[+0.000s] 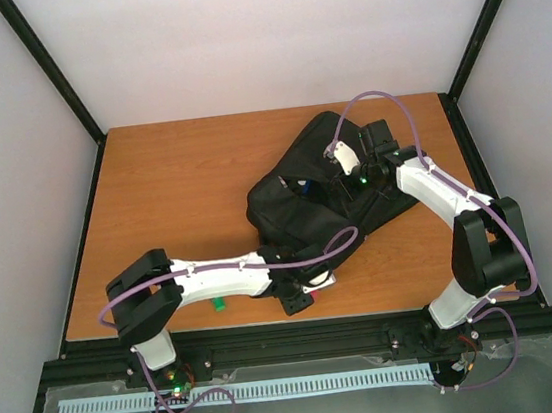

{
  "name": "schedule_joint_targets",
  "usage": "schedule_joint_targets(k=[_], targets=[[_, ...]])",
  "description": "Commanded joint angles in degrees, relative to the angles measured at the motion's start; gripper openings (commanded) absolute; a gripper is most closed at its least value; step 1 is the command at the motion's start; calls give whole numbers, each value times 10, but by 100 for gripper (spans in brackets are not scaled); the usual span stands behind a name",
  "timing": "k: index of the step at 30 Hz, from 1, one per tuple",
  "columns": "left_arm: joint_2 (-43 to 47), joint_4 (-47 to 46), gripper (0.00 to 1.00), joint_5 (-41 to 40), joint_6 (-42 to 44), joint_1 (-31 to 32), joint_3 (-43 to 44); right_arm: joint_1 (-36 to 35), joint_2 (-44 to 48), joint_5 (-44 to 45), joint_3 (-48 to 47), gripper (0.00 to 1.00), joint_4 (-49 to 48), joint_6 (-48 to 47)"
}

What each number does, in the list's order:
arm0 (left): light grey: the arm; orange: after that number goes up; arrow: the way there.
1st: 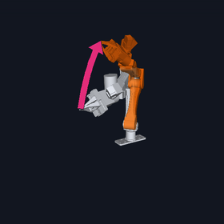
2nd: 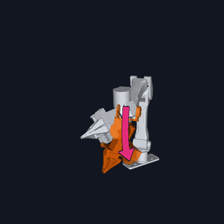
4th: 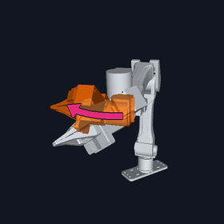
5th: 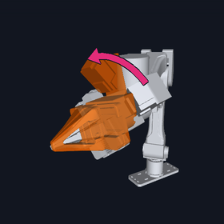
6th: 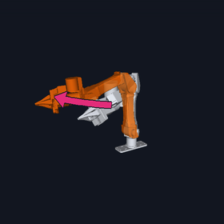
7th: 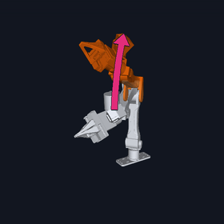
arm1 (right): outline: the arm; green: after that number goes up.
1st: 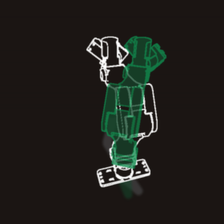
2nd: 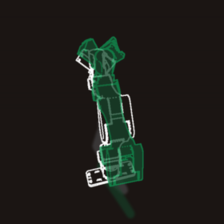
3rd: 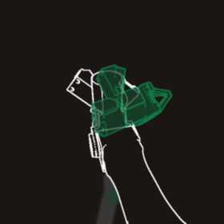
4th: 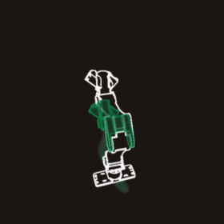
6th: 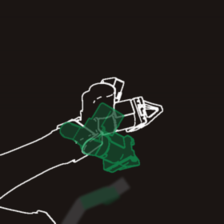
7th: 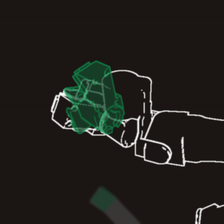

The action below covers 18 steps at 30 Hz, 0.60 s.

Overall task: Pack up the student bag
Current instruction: Pick up the stationery from the center of the board.

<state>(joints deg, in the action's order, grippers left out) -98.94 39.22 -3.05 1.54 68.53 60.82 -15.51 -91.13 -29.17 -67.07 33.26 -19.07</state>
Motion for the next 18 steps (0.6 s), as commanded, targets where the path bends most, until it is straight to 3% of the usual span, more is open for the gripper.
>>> schedule_joint_targets(k=[1, 11, 18], targets=[[-15, 8, 45, 5, -11, 20, 19, -7, 3, -38, -14, 3, 1, -7], [-11, 27, 42, 5, -66, 42, 22, -7, 3, -39, -15, 3, 3, -8], [0, 25, 57, -36, -80, 42, 23, -7, 2, -41, -16, 3, 4, -8]])
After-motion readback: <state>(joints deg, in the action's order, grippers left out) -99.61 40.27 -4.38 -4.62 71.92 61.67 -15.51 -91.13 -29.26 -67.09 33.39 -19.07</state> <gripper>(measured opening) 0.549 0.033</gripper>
